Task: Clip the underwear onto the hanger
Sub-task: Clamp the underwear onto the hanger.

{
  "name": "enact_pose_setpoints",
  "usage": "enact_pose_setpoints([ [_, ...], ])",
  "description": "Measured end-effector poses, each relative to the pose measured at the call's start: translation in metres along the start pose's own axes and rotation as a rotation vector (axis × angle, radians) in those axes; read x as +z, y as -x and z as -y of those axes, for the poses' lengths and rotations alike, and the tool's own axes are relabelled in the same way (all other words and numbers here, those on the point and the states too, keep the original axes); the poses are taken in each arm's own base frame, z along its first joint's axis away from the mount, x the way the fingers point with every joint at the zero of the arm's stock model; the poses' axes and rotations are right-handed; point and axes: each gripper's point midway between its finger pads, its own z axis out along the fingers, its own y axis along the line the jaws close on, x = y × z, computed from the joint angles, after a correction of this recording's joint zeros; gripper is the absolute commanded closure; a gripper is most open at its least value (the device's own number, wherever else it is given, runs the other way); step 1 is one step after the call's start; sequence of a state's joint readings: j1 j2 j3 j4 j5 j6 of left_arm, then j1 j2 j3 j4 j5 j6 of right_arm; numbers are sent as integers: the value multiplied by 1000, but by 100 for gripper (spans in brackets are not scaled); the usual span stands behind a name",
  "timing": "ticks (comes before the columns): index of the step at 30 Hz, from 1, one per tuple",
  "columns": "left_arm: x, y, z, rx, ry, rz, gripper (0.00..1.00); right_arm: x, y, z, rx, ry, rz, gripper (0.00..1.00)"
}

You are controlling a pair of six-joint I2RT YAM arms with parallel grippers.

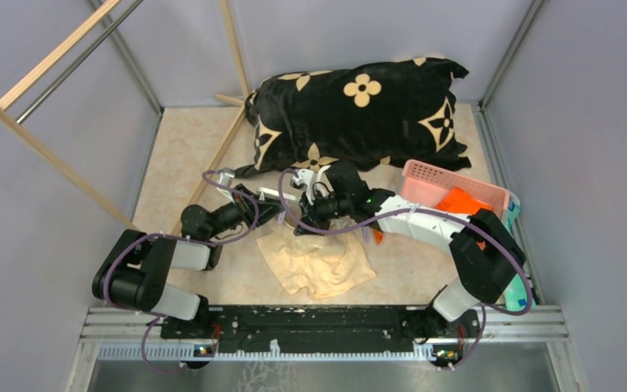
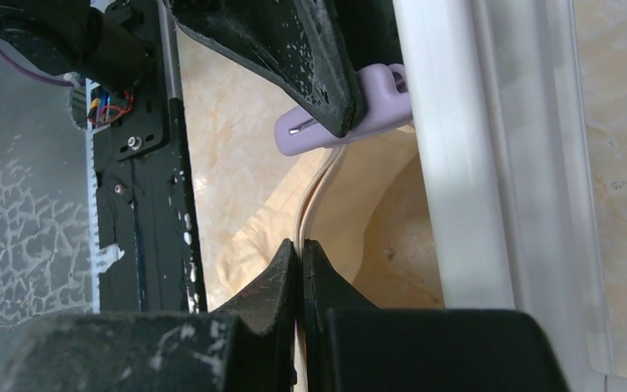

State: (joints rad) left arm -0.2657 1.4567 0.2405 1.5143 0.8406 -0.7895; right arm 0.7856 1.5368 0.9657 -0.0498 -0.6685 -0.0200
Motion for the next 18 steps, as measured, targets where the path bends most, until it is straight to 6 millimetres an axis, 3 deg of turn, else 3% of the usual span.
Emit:
enact_pose_setpoints([
  [18,0,0,0,0,-3,-2,100,7,-3,-4,-9,23,-30,100],
])
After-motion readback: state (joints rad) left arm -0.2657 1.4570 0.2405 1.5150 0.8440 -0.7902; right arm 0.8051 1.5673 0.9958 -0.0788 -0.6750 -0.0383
